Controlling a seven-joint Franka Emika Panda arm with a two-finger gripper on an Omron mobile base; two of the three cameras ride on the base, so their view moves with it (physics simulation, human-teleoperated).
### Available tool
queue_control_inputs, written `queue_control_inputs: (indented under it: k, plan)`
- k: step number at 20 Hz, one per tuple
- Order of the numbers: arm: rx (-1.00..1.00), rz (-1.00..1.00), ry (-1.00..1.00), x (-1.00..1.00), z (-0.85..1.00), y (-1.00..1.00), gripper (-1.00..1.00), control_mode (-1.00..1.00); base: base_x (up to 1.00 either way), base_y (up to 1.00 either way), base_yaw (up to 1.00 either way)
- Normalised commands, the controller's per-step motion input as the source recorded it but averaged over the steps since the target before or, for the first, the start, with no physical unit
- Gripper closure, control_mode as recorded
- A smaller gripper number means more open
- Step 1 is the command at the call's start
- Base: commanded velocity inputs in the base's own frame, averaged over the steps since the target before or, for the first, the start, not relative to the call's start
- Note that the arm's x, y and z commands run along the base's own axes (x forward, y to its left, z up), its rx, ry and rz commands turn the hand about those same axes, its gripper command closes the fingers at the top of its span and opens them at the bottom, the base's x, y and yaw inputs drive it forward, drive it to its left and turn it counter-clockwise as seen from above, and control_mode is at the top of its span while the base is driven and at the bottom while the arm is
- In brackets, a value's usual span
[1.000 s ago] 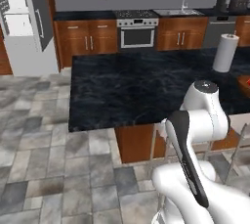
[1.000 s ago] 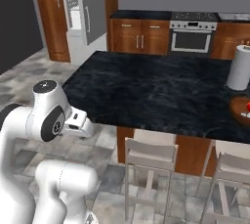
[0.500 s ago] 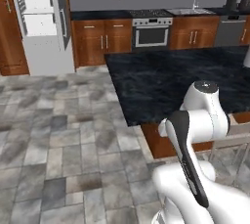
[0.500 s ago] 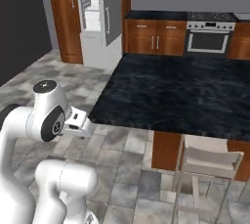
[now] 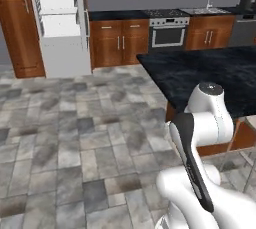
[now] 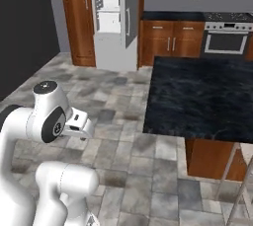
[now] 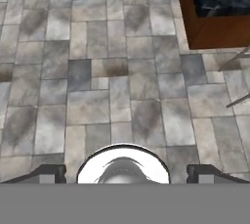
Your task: Open the fridge, grab two sodas, and place both sodas inside the bowl with ice on the dining counter.
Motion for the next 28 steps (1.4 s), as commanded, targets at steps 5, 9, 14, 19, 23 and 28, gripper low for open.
queue_control_inputs:
  k: [5, 9, 14, 19, 23, 28]
  plan:
    - [0.00, 0.00, 0.00, 0.00, 0.00, 0.00, -1.00, 1.00, 0.58, 1.00, -0.14]
    - [0.00, 0.00, 0.00, 0.00, 0.00, 0.00, -1.00, 1.00, 0.74, 1.00, -0.19]
    - [0.00, 0.00, 0.00, 0.00, 0.00, 0.00, -1.00, 1.00, 0.88, 1.00, -0.20]
    - [0.00, 0.00, 0.00, 0.00, 0.00, 0.00, -1.00, 1.00, 0.97, 1.00, -0.19]
    - [0.00, 0.00, 0.00, 0.00, 0.00, 0.00, -1.00, 1.00, 1.00, 1.00, -0.18]
    - [0.00, 0.00, 0.00, 0.00, 0.00, 0.00, -1.00, 1.00, 1.00, 0.88, -0.15]
